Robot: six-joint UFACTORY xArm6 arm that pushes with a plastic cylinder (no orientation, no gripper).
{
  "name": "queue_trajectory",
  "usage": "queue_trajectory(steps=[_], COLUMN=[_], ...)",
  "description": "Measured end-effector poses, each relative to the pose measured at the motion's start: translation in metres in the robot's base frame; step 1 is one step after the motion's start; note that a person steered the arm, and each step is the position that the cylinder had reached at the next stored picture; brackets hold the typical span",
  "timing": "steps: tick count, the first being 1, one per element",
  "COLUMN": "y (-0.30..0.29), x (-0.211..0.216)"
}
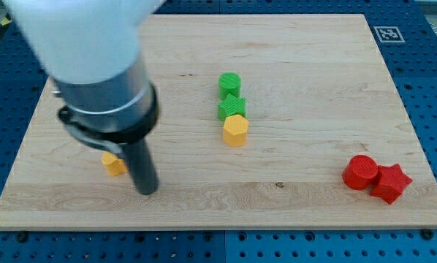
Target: Slide the yellow heart below the yellow hexagon
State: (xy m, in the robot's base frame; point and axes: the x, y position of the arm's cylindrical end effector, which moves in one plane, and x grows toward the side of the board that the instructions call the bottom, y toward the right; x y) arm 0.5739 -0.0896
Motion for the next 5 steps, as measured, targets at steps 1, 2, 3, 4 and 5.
queue_trajectory(steps=[1,2,3,4,5], y=[-0.005,-0.052,-0.108,-0.120,-0.120], x=[0.004,0.010,0.009,-0.013,-0.013])
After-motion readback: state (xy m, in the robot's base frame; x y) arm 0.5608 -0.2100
